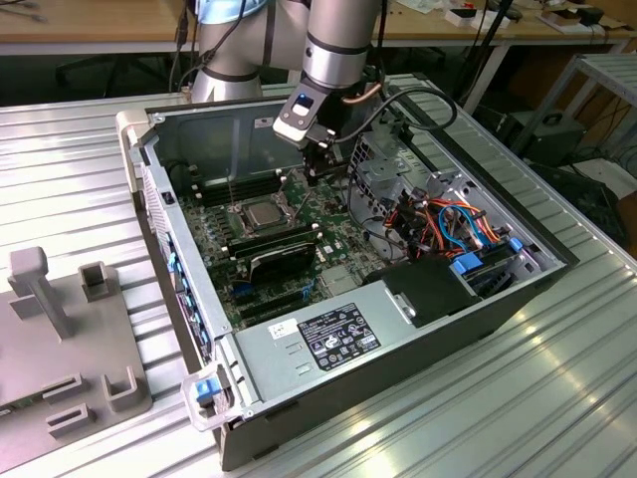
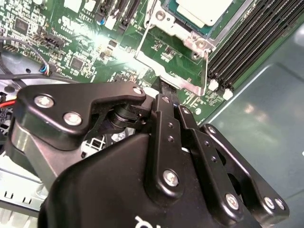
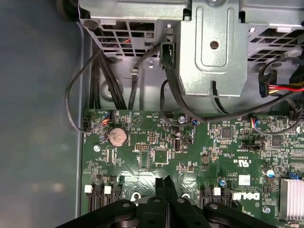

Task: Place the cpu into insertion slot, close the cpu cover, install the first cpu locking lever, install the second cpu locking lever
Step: 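Close the cpu cover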

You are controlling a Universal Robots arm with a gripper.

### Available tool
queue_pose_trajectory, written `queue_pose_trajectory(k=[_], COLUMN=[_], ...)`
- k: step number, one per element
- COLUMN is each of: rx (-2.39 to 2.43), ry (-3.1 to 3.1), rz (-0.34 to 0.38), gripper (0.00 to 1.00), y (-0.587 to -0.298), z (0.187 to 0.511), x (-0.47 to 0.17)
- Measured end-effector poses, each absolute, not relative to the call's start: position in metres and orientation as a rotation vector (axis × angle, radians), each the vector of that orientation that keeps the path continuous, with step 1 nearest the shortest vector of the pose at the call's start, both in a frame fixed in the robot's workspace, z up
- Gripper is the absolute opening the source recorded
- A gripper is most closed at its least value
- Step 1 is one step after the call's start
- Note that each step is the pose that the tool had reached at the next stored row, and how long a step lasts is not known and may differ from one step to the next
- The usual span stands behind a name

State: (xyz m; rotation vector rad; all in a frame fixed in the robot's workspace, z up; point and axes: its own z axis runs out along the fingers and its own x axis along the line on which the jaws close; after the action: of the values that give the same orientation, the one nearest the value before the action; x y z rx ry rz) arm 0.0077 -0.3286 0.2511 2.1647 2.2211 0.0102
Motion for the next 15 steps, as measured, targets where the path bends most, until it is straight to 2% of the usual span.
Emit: queue_pose_trajectory(k=[15], rx=[2.165], ry=[2.221], rz=[0.011], gripper=[0.11], y=[-0.3286], z=[0.251], x=[0.0051])
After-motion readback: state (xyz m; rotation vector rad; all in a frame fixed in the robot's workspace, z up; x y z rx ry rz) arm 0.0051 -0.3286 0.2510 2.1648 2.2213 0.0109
